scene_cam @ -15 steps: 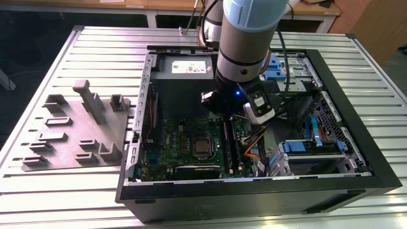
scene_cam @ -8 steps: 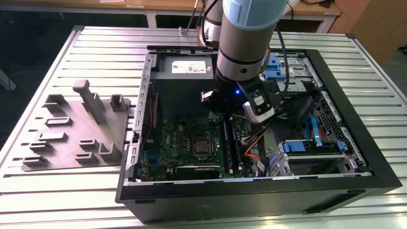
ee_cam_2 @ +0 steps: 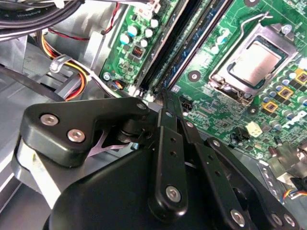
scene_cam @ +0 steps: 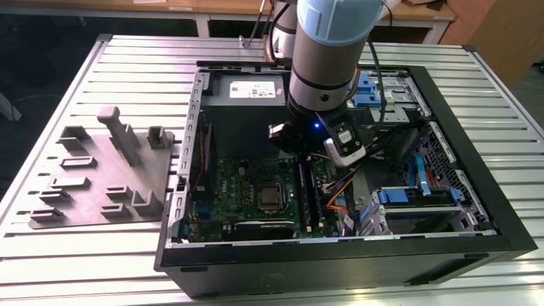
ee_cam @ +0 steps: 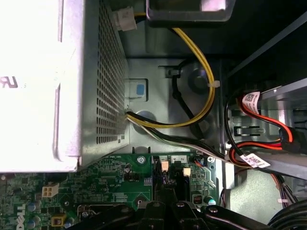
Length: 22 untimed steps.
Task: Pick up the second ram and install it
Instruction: 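Press down the second ram until it locks into place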
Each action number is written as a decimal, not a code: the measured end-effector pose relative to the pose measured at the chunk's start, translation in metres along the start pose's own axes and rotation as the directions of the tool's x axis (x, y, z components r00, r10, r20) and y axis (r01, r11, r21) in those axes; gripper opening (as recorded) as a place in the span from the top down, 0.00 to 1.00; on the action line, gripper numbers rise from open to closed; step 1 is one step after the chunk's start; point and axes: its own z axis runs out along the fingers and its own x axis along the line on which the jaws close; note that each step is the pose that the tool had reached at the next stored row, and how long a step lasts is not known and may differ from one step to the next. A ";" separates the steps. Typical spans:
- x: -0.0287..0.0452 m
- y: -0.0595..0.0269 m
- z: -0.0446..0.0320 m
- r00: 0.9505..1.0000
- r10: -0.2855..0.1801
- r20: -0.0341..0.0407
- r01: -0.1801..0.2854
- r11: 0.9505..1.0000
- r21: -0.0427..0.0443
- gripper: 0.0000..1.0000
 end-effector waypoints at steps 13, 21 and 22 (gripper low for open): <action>0.0004 -0.0006 0.0057 1.000 0.000 0.000 0.000 1.000 0.000 0.90; 0.0004 -0.0008 0.0081 1.000 0.000 0.000 0.000 1.000 0.000 0.90; 0.0004 -0.0008 0.0081 1.000 0.000 0.000 0.000 1.000 0.000 0.90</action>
